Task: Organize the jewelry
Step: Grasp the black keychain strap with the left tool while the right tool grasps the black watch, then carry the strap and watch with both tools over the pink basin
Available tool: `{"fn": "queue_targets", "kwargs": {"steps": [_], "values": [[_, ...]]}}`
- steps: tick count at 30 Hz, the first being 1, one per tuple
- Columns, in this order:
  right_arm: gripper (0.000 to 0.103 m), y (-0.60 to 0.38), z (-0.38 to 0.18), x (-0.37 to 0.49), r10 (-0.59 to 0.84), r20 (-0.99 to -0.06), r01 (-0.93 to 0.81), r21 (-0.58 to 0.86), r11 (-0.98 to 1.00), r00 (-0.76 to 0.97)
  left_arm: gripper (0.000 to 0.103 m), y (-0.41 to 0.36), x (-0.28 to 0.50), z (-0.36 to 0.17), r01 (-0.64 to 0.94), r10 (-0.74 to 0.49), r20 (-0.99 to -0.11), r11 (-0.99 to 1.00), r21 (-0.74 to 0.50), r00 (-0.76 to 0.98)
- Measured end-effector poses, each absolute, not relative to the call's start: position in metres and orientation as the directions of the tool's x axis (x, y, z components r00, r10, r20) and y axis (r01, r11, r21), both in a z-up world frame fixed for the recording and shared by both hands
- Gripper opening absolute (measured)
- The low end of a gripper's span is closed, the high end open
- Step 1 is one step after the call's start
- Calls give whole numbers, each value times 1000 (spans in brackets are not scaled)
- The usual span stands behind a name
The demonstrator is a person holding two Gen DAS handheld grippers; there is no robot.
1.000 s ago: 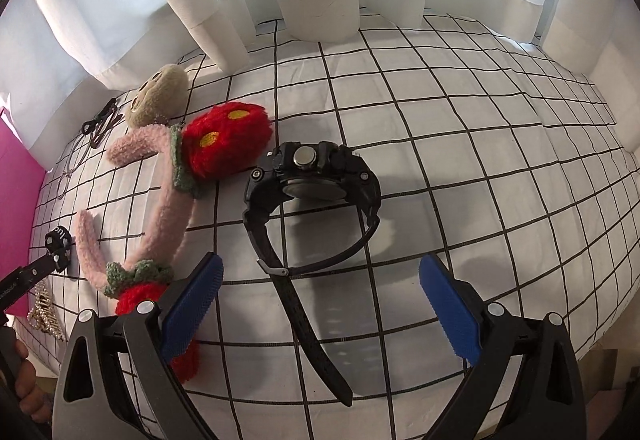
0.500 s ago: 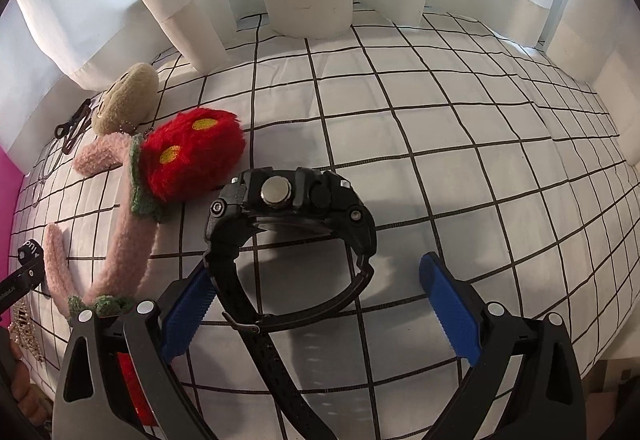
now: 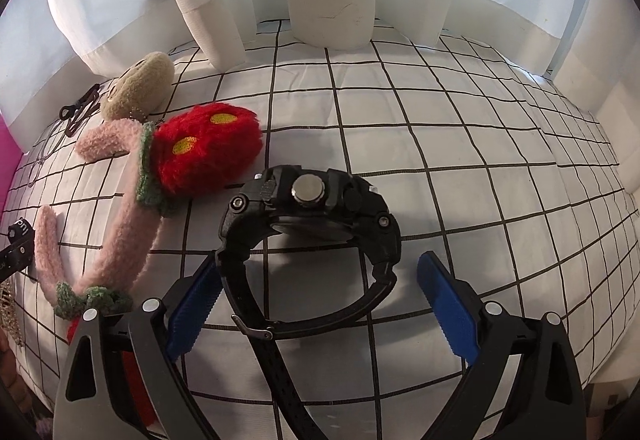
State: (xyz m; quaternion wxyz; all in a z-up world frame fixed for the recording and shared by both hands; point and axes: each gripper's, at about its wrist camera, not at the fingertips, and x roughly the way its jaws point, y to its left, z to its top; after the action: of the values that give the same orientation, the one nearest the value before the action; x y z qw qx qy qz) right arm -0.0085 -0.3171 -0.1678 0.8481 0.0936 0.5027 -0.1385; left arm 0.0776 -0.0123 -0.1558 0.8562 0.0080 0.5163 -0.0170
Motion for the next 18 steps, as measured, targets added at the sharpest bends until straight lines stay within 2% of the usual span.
{"fn": "queue_targets", "kwargs": {"steps": [1,2,3,5,7,11,18], "values": [[81,-315,-166,-9,-141,-875,322,18,947,464,69,-13,75,-154,45,-25,-880,999,-4,473],[68,-312,-164,-11,-143,-870,316,15,949,472,60,-14,74,-153,56,-30,-877,998,-4,480],[65,-309,-162,-11,-140,-869,308,15,951,475,57,-16,73,-152,65,-34,-874,998,-3,484],[65,-307,-161,-11,-135,-869,305,19,952,476,32,-20,70,-148,86,-48,-869,996,-6,493],[65,-305,-160,-14,-128,-867,297,25,955,482,20,-26,69,-147,103,-50,-867,995,2,495],[65,-318,-161,-13,-89,-868,290,65,955,488,12,-24,69,-144,92,-64,-865,996,-21,498],[65,-322,-152,-17,-36,-859,259,113,959,511,11,-17,63,-127,72,-100,-851,995,-73,516]]}}
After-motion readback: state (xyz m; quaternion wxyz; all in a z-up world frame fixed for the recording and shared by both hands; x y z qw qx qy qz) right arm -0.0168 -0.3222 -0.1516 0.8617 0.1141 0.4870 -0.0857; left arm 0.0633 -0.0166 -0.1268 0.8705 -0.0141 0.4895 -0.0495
